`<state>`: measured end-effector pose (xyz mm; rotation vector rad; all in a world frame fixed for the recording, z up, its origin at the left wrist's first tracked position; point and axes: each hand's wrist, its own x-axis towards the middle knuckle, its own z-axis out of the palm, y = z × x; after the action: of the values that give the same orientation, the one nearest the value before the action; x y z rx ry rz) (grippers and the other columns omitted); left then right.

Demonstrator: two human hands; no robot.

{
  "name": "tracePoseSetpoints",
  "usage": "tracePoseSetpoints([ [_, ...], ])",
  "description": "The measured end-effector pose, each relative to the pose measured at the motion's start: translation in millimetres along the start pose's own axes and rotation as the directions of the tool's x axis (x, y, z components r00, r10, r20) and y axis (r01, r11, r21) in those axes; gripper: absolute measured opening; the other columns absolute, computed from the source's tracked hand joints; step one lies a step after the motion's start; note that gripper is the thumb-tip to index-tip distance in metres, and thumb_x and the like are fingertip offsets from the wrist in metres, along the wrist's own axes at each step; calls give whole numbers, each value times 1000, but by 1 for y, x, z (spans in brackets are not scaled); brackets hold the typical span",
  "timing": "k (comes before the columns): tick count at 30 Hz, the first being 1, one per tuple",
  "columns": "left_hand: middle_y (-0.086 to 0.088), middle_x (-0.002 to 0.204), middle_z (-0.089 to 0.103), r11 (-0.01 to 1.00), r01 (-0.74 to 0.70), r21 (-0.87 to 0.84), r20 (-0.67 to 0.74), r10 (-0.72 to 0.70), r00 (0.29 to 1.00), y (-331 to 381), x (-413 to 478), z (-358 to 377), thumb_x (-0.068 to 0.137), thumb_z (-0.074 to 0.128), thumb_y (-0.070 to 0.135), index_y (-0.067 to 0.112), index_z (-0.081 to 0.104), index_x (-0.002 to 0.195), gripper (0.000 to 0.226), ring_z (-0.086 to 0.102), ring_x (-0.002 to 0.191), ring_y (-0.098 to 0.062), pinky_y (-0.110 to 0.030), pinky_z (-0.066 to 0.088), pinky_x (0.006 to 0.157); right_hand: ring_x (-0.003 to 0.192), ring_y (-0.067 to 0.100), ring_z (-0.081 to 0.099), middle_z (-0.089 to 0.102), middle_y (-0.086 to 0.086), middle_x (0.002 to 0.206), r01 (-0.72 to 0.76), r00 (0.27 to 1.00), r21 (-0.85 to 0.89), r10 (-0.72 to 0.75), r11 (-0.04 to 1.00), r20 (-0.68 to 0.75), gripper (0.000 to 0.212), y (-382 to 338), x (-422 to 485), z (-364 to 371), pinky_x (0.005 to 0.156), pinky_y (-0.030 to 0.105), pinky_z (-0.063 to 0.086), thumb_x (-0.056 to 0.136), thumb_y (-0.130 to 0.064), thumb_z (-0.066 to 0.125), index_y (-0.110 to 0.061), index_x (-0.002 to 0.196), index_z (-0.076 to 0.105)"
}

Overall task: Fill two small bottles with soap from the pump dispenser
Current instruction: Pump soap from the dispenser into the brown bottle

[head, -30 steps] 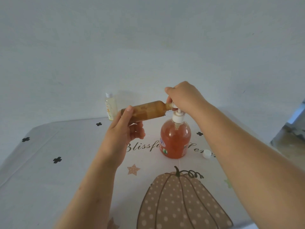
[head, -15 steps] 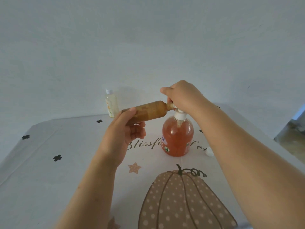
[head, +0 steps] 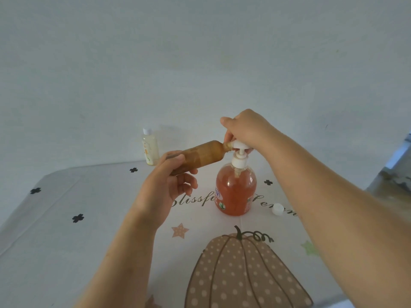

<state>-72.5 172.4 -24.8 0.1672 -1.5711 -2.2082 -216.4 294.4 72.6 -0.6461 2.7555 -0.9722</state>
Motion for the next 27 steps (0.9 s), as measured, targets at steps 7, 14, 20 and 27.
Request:
tracePoseSetpoints([
  [7, -9, 81, 62, 999, -14, 51, -32, 16, 999, -3, 0, 0, 87, 56, 44, 4, 59, 115, 49, 56, 61, -22, -28, 44, 53, 71, 24, 60, 68, 5, 78, -62, 992, -120, 48, 991, -115, 39, 2, 5, 14, 67, 32, 43, 100, -38, 43, -12, 98, 72],
  [14, -9, 78, 65, 997, -15, 73, -49, 19, 999, -5, 1, -2, 86, 58, 37, 13, 63, 102, 29, 58, 62, -23, -28, 44, 54, 76, 28, 63, 73, 8, 87, -49, 998, -91, 44, 995, -56, 38, 7, 16, 21, 85, 38, 51, 97, -35, 46, -9, 97, 73],
  [20, -9, 78, 63, 999, 16, 51, -53, -14, 999, -6, 0, -1, 91, 59, 33, 11, 62, 105, 27, 57, 61, -23, -31, 43, 55, 75, 27, 62, 73, 11, 91, -28, 999, -84, 26, 996, -23, 35, 13, 15, 26, 85, 38, 51, 97, -34, 49, -8, 100, 73],
  [27, -9, 81, 65, 999, -5, 35, -2, 5, 1000, -2, -2, -4, 86, 60, 36, 13, 62, 103, 29, 59, 64, -23, -27, 46, 55, 77, 27, 66, 69, 7, 79, -66, 997, -103, 61, 992, -47, 40, 2, 5, 17, 86, 39, 53, 98, -37, 46, -10, 96, 74],
])
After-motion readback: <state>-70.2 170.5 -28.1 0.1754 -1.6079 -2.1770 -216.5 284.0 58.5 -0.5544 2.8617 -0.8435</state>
